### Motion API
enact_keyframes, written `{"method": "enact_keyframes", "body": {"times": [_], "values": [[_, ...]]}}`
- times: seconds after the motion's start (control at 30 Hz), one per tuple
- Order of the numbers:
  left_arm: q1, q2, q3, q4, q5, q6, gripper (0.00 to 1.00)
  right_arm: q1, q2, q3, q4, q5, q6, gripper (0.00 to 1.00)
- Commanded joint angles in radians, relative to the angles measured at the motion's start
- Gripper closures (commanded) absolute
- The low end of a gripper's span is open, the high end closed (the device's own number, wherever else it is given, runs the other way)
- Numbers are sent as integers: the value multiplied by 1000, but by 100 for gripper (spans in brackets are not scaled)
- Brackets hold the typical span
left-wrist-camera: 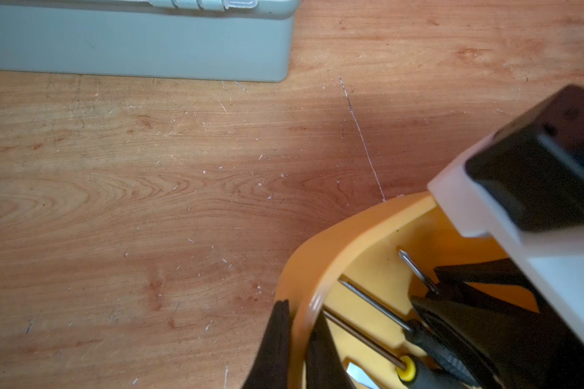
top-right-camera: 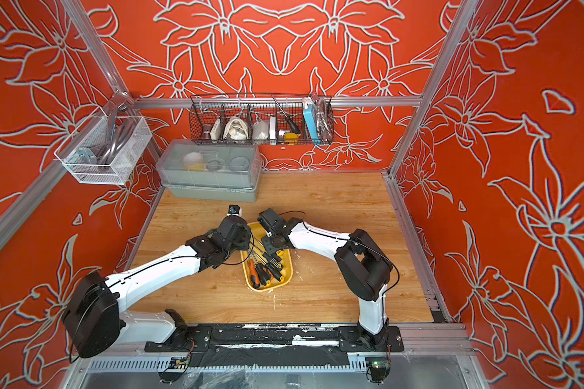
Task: Take out the screwdriver from the storage box
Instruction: Pick up the screwdriver from the storage box, then place the screwdriver at the center of the board.
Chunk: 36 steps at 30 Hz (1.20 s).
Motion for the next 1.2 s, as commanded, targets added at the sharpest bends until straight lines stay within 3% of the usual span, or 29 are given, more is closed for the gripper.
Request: {"method": "enact_keyframes", "body": {"times": [0.0,0.27,0.57,0.9,1.17], "values": [[5,-18,17,54,-57,20,100,-20,19,-21,-159,53,-51,100],[8,-4,18,54,-56,17,100,-20,-194,-174,105,-25,-33,100],[10,2,21,48,-61,17,100,-73,-399,-343,230,-82,65,100],[11,2,20,41,-63,21,100,-179,-748,-537,54,38,141,100],[11,-5,22,34,-59,21,100,-304,-687,-645,54,21,182,100]]}}
